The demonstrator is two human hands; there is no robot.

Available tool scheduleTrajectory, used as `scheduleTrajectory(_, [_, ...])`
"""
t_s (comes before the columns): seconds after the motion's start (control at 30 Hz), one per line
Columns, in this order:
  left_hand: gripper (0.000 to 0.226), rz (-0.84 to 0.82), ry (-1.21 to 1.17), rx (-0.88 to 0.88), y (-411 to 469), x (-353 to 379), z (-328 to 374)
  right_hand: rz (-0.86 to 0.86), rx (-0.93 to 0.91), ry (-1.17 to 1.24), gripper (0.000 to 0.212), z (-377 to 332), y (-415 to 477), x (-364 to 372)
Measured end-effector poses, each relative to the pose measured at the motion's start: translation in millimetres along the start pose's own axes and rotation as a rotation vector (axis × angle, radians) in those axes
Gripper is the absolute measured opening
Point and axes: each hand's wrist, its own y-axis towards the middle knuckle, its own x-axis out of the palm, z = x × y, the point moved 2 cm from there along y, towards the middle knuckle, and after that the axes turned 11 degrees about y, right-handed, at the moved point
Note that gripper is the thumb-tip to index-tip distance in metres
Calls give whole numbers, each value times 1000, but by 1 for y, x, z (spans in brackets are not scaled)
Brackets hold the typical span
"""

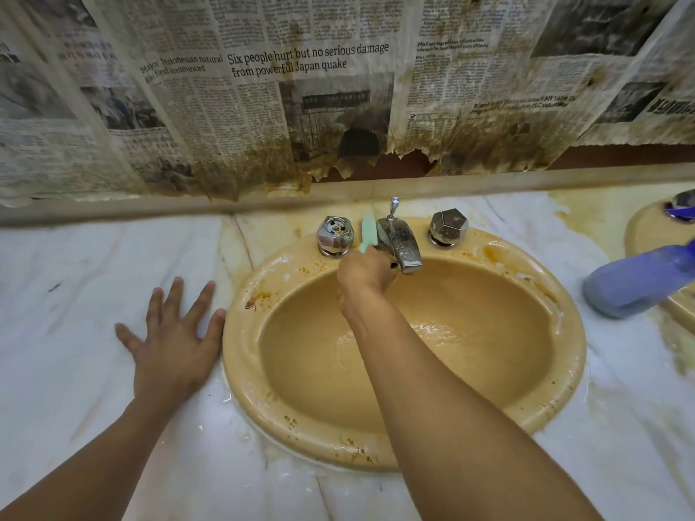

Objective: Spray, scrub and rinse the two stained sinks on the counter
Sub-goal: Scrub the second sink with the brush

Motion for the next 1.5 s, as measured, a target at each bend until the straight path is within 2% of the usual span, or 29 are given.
scheduleTrajectory(0.17, [62,-3,-2,-2,-1,1,-1,0,-11,-67,28,-14,-8,6])
scheduleTrajectory(0.23, [64,-4,-3,0,-1,0,-1,-26,-52,-190,36,0,-19,-16])
scheduleTrajectory(0.33, [67,-9,-7,0,-1,-2,0,-117,-210,-473,34,-4,-29,-43])
scheduleTrajectory(0.43, [66,-11,-3,1,-1,-1,0,-180,-417,-653,30,-56,-32,-52])
scheduleTrajectory(0.53, [64,-15,-3,5,-2,-1,-2,-233,-585,-639,35,-117,-24,-67])
scheduleTrajectory(0.63, [66,-19,8,6,-2,-1,-2,-242,-658,-760,33,-163,9,-101])
scheduleTrajectory(0.73, [69,-18,6,-5,-1,-3,-2,-223,-567,-865,20,-191,54,-147])
scheduleTrajectory(0.83, [69,-8,0,-7,-3,-4,1,-271,-316,-842,17,-191,107,-187])
scheduleTrajectory(0.93, [67,-4,-13,-19,-1,-2,1,-404,-93,-762,22,-172,149,-191])
scheduleTrajectory(1.03, [61,9,-27,-19,6,9,-5,-495,-3,-761,26,-171,171,-177])
scheduleTrajectory(1.2, [48,21,-43,-28,9,14,-7,-629,19,-988,23,-202,187,-185])
scheduleTrajectory(1.33, [49,17,-53,-26,4,7,-1,-733,-84,-1064,23,-195,191,-135])
scheduleTrajectory(1.5, [54,7,-33,-22,8,11,-5,-857,-109,-1221,24,-204,194,-99])
